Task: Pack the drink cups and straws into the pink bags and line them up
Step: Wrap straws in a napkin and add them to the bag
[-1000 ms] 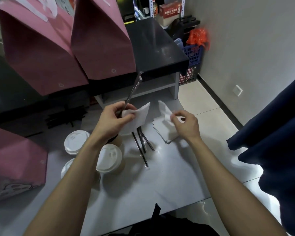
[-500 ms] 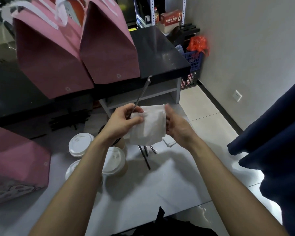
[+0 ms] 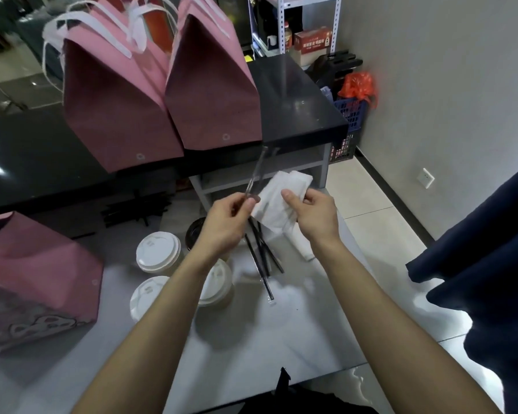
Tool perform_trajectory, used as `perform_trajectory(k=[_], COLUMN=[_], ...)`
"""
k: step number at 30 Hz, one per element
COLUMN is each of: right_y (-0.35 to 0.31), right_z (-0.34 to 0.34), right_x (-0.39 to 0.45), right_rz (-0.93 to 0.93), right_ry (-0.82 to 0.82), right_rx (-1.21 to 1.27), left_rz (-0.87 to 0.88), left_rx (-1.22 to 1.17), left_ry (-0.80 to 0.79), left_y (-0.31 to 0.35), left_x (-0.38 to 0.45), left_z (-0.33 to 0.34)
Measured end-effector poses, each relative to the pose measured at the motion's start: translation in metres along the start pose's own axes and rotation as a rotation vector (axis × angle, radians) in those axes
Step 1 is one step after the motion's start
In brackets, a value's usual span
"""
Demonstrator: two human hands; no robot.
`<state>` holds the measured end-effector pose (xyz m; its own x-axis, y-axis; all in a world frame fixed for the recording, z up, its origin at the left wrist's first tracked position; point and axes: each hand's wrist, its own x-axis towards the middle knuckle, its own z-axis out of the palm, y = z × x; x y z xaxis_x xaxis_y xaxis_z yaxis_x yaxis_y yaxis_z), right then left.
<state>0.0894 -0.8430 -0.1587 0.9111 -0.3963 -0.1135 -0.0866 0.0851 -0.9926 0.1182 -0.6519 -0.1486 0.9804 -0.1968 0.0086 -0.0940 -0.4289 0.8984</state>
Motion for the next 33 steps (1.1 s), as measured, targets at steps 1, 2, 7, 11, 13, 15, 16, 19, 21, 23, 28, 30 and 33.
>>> perform_trajectory(k=[1, 2, 7, 11, 13, 15, 16, 19, 21, 23, 28, 30, 33], right_y=[-0.003, -0.006, -0.012, -0.017, -0.023, -0.032, -0.037, -0.055, -0.067, -0.078, -0.109, -0.122, -0.129], right_z=[0.005, 0.01, 0.025, 0.041, 0.05, 0.061, 0.067, 0.096, 0.124, 0.159, 0.262, 0.306, 0.371], right_x=[-0.003, -0.006, -0.019, -0.028, -0.032, -0.037, -0.039, -0.046, -0.055, -0.067, -0.113, -0.134, -0.163], right_rz=[-0.008, -0.019, -0.029, -0.02, -0.035, -0.081, -0.109, -0.194, -0.25, -0.296, -0.389, -0.419, -0.459], right_ry=[-0.035, -0.074, -0.158, -0.135, -0.135, -0.164, -0.185, -0.248, -0.306, -0.37, -0.491, -0.532, -0.641], right_rx=[0.04, 0.068, 0.127, 0.155, 0.145, 0.127, 0.114, 0.066, 0.049, 0.072, 0.217, 0.269, 0.291], left_rz=[0.033, 0.071, 0.252, 0.324, 0.336, 0.324, 0.327, 0.343, 0.341, 0.315, 0.239, 0.218, 0.112], left_rx=[0.074, 0.16, 0.562, 0.665, 0.662, 0.571, 0.519, 0.437, 0.432, 0.414, 0.441, 0.471, 0.605], left_ry=[0.02, 0.055, 0.015, 0.008, -0.003, 0.013, 0.053, 0.247, 0.378, 0.477, 0.62, 0.625, 0.525], left_y=[0.002, 0.003, 0.003, 0.003, 0.005, 0.007, 0.008, 0.005, -0.002, -0.013, -0.049, -0.066, -0.096], left_x=[-0.002, -0.004, -0.017, -0.03, -0.037, -0.044, -0.048, -0.062, -0.077, -0.095, -0.152, -0.172, -0.189], left_z=[0.001, 0.001, -0.002, -0.017, -0.033, -0.057, -0.074, -0.137, -0.187, -0.239, -0.371, -0.422, -0.483])
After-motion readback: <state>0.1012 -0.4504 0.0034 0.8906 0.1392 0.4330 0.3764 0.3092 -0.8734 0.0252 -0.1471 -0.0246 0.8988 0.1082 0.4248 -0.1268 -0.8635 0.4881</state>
